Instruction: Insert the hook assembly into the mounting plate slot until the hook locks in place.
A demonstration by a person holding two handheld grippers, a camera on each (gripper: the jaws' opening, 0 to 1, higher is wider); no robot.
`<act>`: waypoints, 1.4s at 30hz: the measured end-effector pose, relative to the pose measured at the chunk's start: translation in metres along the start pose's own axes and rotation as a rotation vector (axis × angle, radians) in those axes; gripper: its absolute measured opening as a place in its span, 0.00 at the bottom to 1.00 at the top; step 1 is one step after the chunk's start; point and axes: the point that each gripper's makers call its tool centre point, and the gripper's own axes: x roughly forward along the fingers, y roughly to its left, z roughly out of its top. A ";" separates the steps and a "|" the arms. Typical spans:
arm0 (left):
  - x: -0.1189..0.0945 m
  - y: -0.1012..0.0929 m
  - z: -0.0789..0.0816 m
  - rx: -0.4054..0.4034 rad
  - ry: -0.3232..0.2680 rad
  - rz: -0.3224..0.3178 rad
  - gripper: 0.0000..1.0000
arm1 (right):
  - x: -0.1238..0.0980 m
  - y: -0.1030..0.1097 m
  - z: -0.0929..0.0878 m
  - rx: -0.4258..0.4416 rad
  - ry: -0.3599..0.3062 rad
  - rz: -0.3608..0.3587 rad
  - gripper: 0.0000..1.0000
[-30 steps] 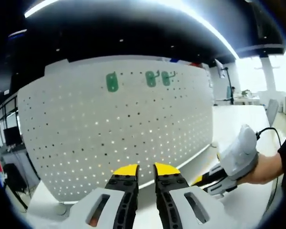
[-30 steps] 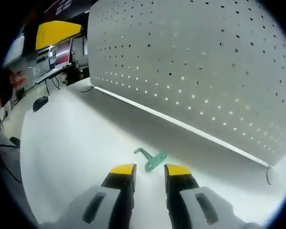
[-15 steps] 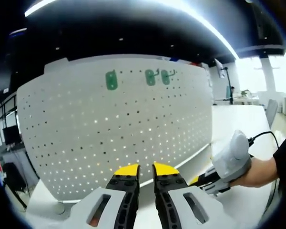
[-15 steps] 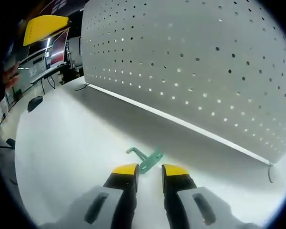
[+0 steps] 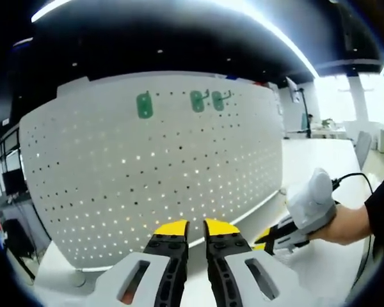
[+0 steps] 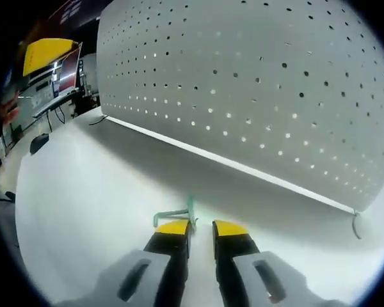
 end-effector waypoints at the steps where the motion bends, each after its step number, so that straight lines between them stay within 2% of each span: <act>1: 0.000 0.000 0.000 0.000 0.000 -0.001 0.09 | 0.000 0.001 0.000 -0.002 -0.001 0.005 0.09; 14: 0.001 -0.003 -0.001 0.000 0.004 -0.008 0.08 | 0.001 0.006 -0.002 -0.043 0.002 0.027 0.03; 42: 0.002 -0.014 -0.003 0.008 0.015 -0.042 0.08 | -0.017 -0.004 0.027 -0.053 -0.062 0.010 0.00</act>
